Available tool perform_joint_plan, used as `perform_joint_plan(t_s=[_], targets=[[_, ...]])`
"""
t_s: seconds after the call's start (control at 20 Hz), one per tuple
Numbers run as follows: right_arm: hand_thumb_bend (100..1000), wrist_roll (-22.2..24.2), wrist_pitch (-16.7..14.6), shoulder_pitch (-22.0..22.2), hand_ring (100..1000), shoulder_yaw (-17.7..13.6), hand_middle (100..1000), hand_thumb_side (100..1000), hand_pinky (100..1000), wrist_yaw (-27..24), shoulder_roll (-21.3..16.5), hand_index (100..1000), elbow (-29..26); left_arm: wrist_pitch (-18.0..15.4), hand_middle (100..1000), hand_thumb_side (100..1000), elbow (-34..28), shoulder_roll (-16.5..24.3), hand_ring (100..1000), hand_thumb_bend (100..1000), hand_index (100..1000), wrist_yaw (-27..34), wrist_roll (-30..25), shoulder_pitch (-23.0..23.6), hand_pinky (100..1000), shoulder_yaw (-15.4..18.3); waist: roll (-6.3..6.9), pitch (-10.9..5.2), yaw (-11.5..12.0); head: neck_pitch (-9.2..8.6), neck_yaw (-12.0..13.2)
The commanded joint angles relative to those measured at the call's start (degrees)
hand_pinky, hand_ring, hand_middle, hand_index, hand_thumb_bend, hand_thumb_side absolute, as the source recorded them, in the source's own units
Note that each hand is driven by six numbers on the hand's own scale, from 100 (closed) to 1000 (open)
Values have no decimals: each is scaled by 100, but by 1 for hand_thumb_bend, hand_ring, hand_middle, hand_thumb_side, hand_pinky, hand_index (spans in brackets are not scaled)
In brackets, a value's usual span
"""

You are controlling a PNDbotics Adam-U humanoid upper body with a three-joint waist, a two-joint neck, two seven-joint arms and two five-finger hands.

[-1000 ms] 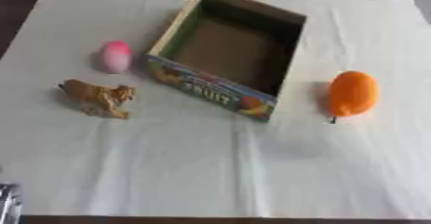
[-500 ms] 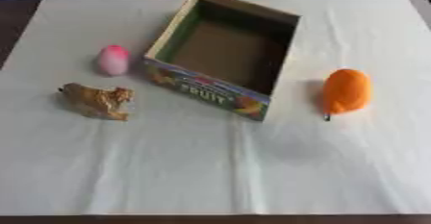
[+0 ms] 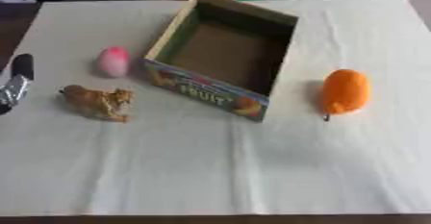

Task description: Pick up objects on the table and place them in the box.

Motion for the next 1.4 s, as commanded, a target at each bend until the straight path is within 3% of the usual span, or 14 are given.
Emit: perform_joint_plan(t_s=[0.05,0.35,0.4,0.45,0.5,0.6,0.7,0.85,1.05,1.3,1.4], targets=[[100,-13,-46,-59,1000,-121,772,717,759,-231,-13,880,-83,0,776,818,-95,458,769,239,921,44,-483,-176,573,-44,-2,-122,-17,16,-35],[100,-24,-57,-35,1000,-159,751,733,756,-585,234,874,-83,-265,823,872,-95,718,824,444,938,110,-1534,-605,605,-290,1,-127,-67,8,2],[100,-15,-53,-35,1000,-169,748,735,756,-631,276,871,-83,-285,844,960,-95,754,835,533,954,126,-1732,-654,617,-326,2,-131,-75,9,17],[100,4,-45,-39,1000,-178,747,737,756,-670,319,870,-83,-292,846,985,-95,784,835,561,958,138,-1937,-695,618,-362,4,-134,-84,9,32],[100,27,-39,-44,1000,-185,745,743,756,-702,357,870,-83,-295,838,1000,-95,807,832,648,965,157,-2130,-729,619,-399,7,-135,-93,5,41],[100,77,-26,-41,1000,-201,742,748,756,-757,416,870,-83,-278,828,1000,-95,843,831,724,969,208,-2516,-810,621,-472,12,-136,-107,7,56],[100,118,-7,-36,1000,-217,739,750,756,-805,464,869,-83,-250,832,1000,-88,823,832,733,971,296,-2847,-908,629,-540,19,-139,-118,10,81],[100,155,18,-41,1000,-236,734,752,755,-878,528,866,-83,-250,823,952,27,735,830,663,975,502,-3239,-1052,641,-646,20,-132,-136,-7,98],[100,194,100,-52,1000,-261,726,764,754,-965,620,864,-83,-229,829,795,476,591,827,523,974,1076,-3753,-1296,657,-806,26,-125,-147,-6,134],[100,271,165,-55,1000,-268,721,775,753,-1034,698,862,-83,-113,878,672,1054,460,826,447,984,1674,-4123,-1660,651,-875,30,-107,-180,-15,169],[100,289,179,-55,1000,-273,719,779,753,-1048,715,861,-83,-112,891,484,1168,435,824,318,972,1723,-4177,-1733,651,-899,29,-95,-197,-31,184]])
